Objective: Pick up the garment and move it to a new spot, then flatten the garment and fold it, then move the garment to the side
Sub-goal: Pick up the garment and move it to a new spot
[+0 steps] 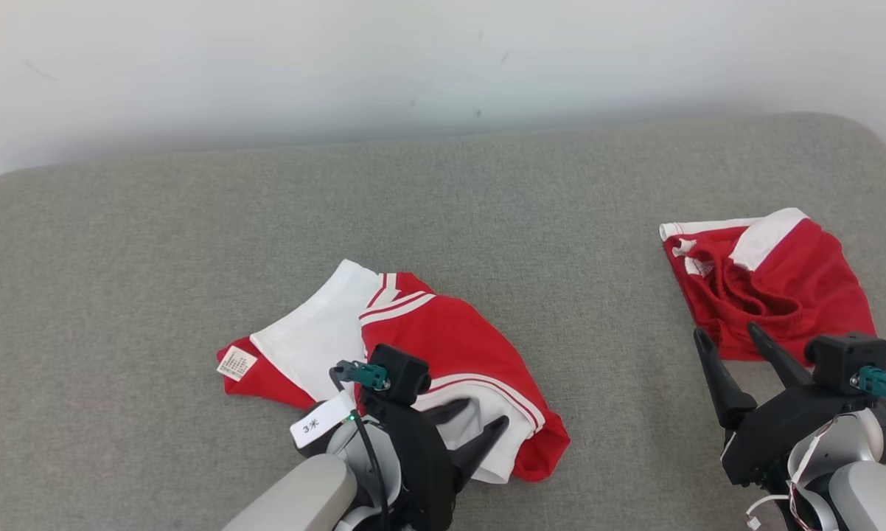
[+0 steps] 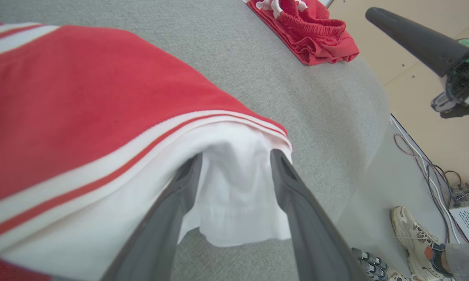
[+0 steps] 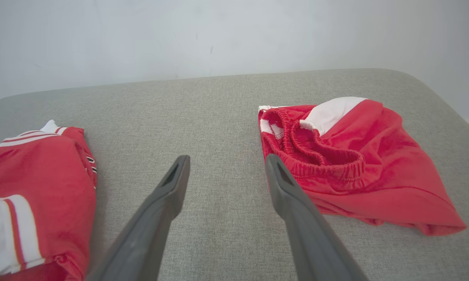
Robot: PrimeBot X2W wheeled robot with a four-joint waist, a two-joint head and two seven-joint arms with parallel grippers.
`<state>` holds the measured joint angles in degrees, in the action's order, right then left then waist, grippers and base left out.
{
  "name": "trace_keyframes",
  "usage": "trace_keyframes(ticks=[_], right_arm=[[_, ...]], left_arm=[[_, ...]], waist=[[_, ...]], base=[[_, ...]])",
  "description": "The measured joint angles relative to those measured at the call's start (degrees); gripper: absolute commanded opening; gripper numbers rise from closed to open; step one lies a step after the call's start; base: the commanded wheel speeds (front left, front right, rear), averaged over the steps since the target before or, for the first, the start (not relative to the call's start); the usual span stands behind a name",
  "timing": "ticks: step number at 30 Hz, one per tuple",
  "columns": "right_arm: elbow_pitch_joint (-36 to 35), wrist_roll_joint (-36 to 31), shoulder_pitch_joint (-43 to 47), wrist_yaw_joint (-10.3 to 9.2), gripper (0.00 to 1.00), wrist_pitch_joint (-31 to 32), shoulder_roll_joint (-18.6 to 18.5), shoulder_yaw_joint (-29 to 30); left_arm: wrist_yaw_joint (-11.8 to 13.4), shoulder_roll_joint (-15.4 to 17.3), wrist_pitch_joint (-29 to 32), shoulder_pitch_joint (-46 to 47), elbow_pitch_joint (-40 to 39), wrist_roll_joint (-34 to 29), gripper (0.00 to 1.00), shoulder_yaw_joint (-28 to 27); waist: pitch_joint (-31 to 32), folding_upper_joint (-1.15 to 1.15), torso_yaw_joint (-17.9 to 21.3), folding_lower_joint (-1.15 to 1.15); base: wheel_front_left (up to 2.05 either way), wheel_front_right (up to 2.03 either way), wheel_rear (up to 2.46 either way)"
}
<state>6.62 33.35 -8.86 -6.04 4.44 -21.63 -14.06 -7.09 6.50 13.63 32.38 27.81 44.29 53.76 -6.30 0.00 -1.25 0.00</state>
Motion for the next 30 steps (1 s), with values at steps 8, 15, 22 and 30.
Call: trace_keyframes(ticks=[8, 15, 22, 30], right_arm=[[1.27, 0.43, 0.49, 0.49, 1.0, -0.96, 0.49, -0.13], [0.55, 0.97, 1.78, 1.27, 1.0, -1.03, 1.94, -1.36], [0.13, 1.59, 1.9, 2.11, 1.0, -1.16, 2.63, -2.41], [0.2, 1.59, 1.44, 2.74, 1.0, -0.85, 3.35, -3.94]], left_arm=[[0.53, 3.33, -5.13, -0.93, -4.88, -1.59, 1.0, -1.18], [4.79, 10.62, -8.92, -4.65, -8.45, -4.21, 1.0, -4.01], [8.94, 12.07, -13.7, -8.86, -12.25, -4.59, 1.0, -6.78], [12.2, 15.89, -17.55, -12.34, -12.02, -6.03, 1.0, -10.63]], waist=[[2.01, 0.0, -1.31, 0.0], [3.58, 0.0, -3.9, -0.01], [3.97, 0.0, -5.71, 0.0], [4.78, 0.0, -7.07, 0.0]], base=[[0.0, 0.0, 0.0], [0.0, 0.0, 0.0], [0.0, 0.0, 0.0], [0.0, 0.0, 0.0]])
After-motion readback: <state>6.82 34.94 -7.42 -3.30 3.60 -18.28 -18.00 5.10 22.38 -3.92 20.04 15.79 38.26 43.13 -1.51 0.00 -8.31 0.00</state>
